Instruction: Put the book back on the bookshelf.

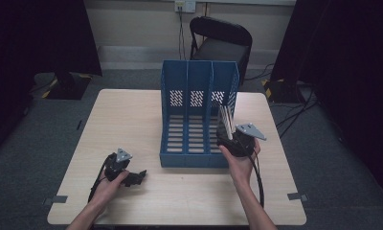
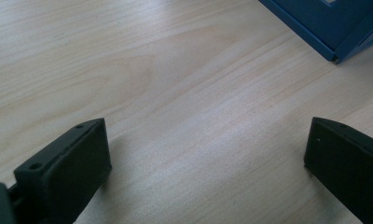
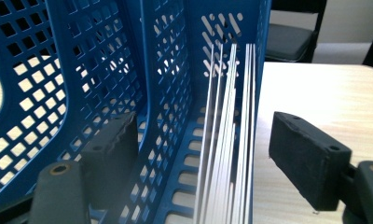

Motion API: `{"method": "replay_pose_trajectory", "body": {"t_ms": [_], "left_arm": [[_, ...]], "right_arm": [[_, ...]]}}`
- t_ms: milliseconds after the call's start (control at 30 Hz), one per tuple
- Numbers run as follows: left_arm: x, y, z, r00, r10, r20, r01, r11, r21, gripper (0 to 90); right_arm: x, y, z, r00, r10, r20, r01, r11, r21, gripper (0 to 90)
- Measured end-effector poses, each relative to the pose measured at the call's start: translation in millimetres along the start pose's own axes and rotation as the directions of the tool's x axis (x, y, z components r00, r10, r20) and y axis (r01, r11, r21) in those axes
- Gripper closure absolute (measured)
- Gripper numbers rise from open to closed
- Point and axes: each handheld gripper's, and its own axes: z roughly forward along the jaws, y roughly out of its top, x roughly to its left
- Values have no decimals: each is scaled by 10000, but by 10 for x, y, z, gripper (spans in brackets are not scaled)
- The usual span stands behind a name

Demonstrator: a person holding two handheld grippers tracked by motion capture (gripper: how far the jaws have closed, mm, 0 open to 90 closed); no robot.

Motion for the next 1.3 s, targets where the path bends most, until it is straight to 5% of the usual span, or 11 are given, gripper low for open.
{"method": "replay_pose_trajectory", "body": {"t_ms": [800,967,1300], "left_arm": [[0,0,0,10000,-1,-4,1,10000,-1,0],[-1,-1,1,10000,-3,-13,3,10000,-13,0],[1,-2,-2,10000,33,-18,-33,10000,19,0]], "right_arm": [[-222,32,-236,9896,-4,-1442,43,9996,264,202],[-294,5,-323,9811,109,-1932,-69,9997,217,195],[-427,-71,-520,9767,-15,-2146,129,9986,521,194]]}}
